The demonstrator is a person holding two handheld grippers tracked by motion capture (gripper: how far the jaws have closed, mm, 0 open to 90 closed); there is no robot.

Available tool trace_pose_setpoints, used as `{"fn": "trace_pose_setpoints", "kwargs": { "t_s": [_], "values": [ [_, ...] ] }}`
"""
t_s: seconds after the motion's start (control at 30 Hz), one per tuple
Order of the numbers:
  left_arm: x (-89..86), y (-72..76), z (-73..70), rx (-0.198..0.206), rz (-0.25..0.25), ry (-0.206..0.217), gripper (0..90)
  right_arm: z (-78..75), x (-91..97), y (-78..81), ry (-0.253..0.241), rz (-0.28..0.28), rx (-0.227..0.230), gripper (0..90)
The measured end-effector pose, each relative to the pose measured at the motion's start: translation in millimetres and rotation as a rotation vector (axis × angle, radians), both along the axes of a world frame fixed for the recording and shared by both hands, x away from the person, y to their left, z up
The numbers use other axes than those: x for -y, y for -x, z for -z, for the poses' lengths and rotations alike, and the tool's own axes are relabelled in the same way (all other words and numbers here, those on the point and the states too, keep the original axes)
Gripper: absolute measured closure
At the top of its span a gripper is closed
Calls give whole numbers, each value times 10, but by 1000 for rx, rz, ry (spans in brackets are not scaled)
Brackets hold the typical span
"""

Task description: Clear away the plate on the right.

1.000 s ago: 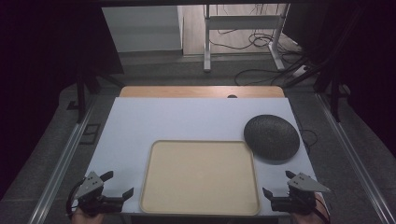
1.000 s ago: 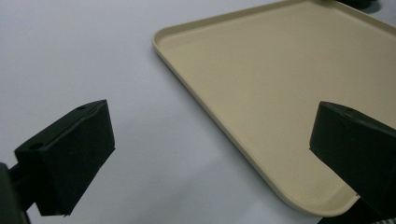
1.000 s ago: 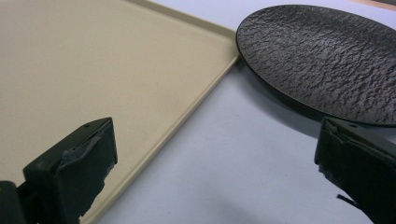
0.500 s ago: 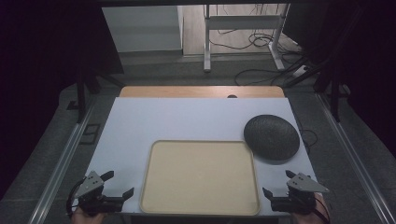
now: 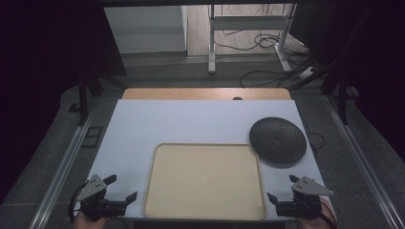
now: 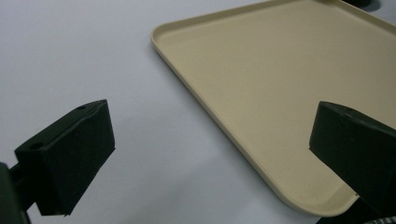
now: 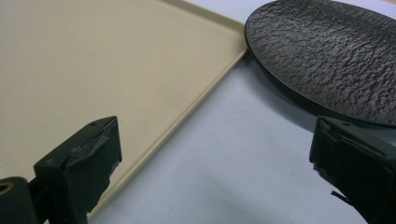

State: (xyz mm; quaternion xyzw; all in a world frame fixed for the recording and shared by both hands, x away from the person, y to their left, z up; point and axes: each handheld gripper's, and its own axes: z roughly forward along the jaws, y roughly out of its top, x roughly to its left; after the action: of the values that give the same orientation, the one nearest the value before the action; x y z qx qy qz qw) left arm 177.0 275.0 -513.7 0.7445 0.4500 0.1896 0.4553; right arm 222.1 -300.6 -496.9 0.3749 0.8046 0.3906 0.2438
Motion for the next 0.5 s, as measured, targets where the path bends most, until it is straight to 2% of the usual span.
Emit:
{"fn": "trace_pose_setpoints", "kwargs": {
  "t_s": [0.2, 0.5],
  "values": [
    [7, -3, 6, -1, 0, -6, 0, -3, -24, -20, 10, 0, 3, 14],
    [5, -5, 19, 2, -2, -22, 0, 20, -114, -103, 75, 33, -8, 6]
  ]
}}
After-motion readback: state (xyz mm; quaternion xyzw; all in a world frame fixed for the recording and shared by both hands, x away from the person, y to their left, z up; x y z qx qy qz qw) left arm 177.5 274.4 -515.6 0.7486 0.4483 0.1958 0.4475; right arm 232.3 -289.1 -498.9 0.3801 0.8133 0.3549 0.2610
